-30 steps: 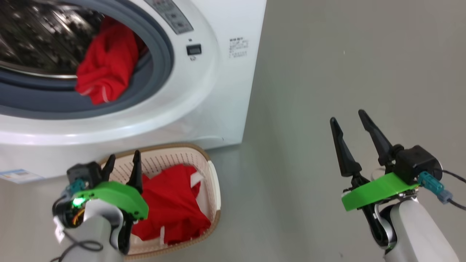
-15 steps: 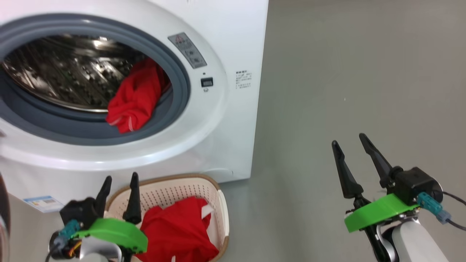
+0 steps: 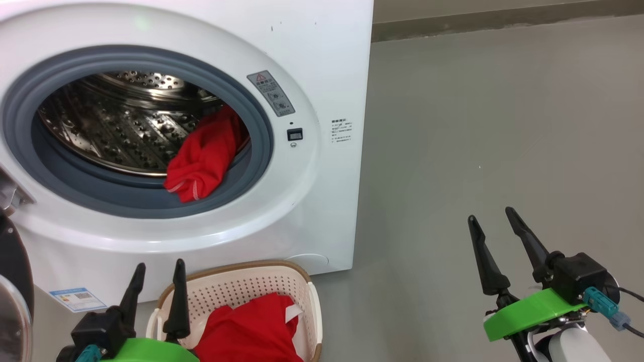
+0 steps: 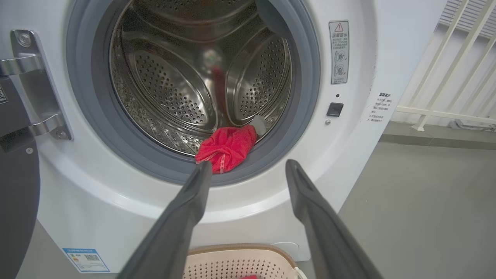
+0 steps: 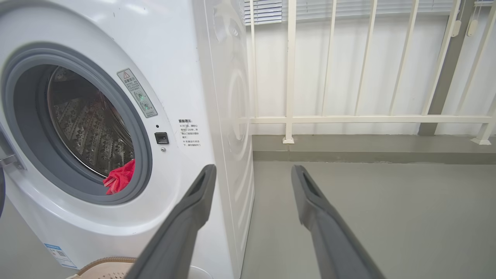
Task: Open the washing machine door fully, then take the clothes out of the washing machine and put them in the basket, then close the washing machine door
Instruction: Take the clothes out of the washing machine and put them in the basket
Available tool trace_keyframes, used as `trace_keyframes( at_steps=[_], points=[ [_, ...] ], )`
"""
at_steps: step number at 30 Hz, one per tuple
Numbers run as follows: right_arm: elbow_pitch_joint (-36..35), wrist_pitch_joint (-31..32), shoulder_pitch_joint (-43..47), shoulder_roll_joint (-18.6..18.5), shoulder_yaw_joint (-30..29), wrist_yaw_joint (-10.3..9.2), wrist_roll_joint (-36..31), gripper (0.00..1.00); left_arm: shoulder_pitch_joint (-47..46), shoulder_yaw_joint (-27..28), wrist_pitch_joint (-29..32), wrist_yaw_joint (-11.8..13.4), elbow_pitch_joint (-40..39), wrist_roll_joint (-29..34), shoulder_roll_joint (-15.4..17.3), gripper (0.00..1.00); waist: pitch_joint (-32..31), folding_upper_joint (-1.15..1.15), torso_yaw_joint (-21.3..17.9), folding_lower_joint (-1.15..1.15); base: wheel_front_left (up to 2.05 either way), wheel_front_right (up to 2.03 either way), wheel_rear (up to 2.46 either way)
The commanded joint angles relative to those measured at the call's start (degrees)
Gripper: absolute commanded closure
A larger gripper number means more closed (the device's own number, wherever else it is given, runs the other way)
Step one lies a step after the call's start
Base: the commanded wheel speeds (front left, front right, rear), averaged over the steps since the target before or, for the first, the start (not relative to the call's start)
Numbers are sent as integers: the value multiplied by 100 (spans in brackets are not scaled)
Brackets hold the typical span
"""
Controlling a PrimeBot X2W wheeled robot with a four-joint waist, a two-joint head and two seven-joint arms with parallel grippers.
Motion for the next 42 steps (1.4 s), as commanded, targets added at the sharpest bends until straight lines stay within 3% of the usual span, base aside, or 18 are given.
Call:
trace_keyframes(
  at_steps=[1,30,42],
  points=[
    [-170,-37,-36,-24,82,39,-25,0,-29,202,-70,54,-203,57,75,0,-9,0,-3,0,0,0,0],
    [-200,-37,62,43,35,39,-26,0,110,239,-70,34,-350,104,61,0,-15,0,-59,0,0,0,0],
    [-248,-37,-76,56,55,39,-16,0,-337,240,-70,36,-210,138,61,0,342,0,-24,0,0,0,0]
  ],
)
